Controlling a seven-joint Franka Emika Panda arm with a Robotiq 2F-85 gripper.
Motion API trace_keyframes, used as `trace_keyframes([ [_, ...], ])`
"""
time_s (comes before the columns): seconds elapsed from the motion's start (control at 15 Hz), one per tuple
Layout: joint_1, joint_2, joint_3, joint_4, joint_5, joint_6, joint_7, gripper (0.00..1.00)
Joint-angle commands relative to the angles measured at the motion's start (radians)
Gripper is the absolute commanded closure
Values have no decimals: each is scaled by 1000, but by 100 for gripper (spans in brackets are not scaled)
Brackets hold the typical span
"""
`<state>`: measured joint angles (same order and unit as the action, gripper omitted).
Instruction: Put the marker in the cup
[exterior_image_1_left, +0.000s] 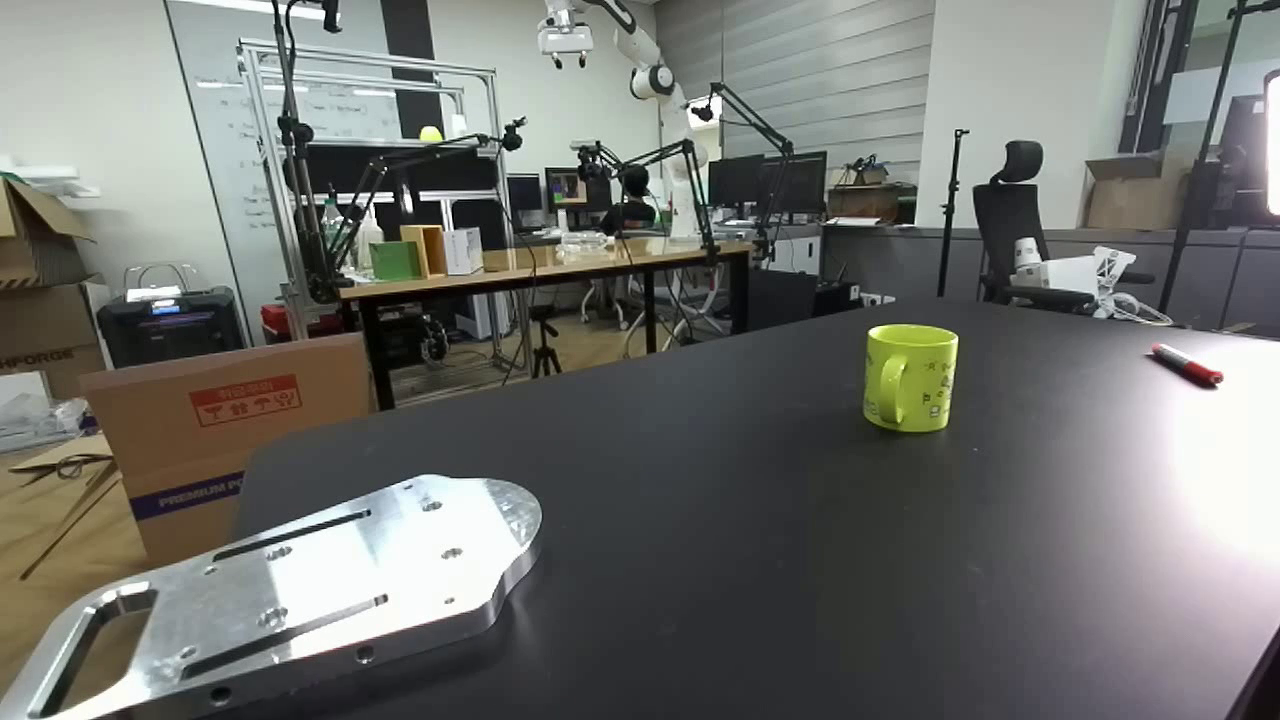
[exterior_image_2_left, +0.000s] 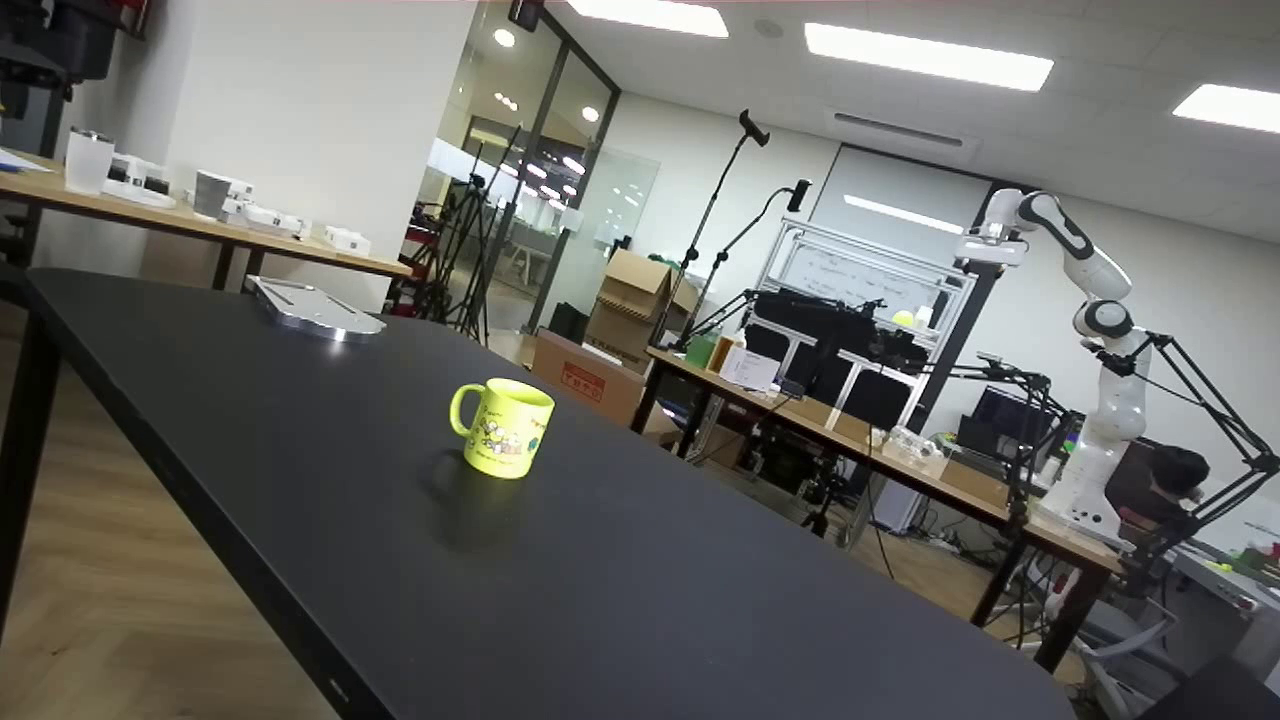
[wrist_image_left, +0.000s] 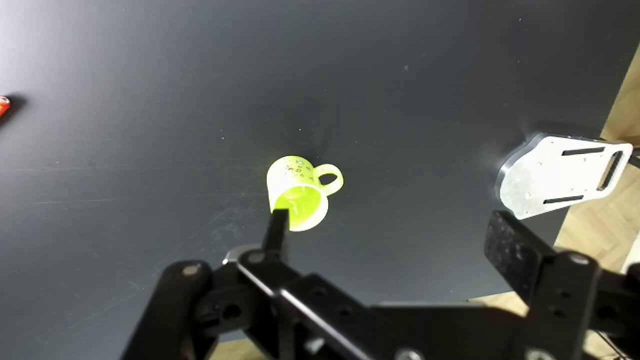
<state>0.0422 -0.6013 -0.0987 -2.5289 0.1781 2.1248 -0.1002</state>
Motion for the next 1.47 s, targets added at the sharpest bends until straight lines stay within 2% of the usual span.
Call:
trace_keyframes([
  [0.0, -10, 1, 8, 3, 5, -4, -5, 0],
  [0.87, -10, 1, 8, 3, 5, -4, -5, 0],
  [1.07, -93, 86, -18, 52, -24, 113, 65, 0],
  [1.4, -216, 320, -123, 200, -22, 278, 67, 0],
])
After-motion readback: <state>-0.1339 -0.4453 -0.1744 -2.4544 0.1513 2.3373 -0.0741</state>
